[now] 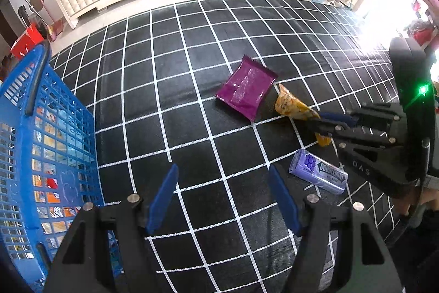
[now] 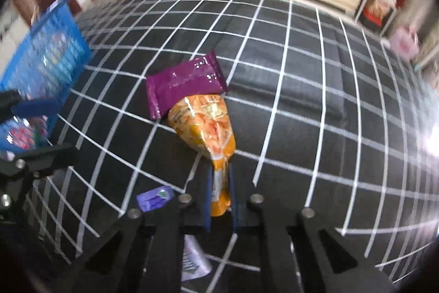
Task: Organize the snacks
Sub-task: 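Grasp the purple snack pack with the left gripper while the right holds the orange bag, then carry the purple pack and orange bag over the blue basket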
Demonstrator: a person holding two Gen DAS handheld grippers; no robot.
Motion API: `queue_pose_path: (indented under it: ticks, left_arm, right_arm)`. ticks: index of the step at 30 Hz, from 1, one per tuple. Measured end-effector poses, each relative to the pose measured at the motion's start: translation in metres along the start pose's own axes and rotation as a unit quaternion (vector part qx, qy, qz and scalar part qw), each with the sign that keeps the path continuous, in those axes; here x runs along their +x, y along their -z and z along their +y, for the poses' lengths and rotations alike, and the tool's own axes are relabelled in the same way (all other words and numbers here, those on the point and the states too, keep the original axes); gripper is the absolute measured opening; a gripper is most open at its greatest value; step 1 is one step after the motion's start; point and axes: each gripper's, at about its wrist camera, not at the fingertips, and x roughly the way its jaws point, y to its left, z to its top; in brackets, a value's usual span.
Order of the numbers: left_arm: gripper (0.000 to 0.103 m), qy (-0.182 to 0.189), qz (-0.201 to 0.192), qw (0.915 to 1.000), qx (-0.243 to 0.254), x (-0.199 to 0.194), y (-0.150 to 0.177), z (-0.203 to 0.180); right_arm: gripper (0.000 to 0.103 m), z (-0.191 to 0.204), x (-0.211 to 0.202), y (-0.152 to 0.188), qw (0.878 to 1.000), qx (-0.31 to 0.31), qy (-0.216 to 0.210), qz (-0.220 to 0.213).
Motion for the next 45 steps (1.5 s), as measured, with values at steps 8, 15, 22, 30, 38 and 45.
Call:
queue_pose_path:
  ticks: [8, 15, 22, 30, 38, 45]
  left_arm:
    - [0.067, -0.033, 0.001, 0.9988, 0.036, -0.002, -0.021, -0.014]
    - [0.066, -0.034, 0.02, 0.9953, 0.089, 0.017, -0.053, -0.042]
    - [0.066, -0.046, 0.036, 0.9906, 0.124, 0.048, -0.082, -0.056]
    - [0.066, -0.058, 0.067, 0.9873, 0.131, 0.091, -0.097, -0.058]
    - [0.052, -0.051, 0.075, 0.9856, 0.143, 0.109, -0.104, -0.064]
    - [0.044, -0.042, 0.073, 0.9878, 0.131, 0.106, -0.101, -0.056]
  right_arm:
    - [0.012, -0.024, -0.006, 0.009, 0.995, 0.078, -0.044, -0.033]
    - [0.012, -0.05, -0.026, -0.001, 0.99, 0.113, -0.053, -0.067]
    - [0.012, -0.063, -0.033, -0.006, 0.987, 0.135, -0.044, -0.077]
    - [0.013, -0.073, -0.036, -0.01, 0.983, 0.157, -0.046, -0.082]
    - [0.013, -0.076, -0.036, -0.013, 0.983, 0.159, -0.048, -0.08]
    - [0.013, -0.081, -0.037, -0.012, 0.982, 0.163, -0.045, -0.081]
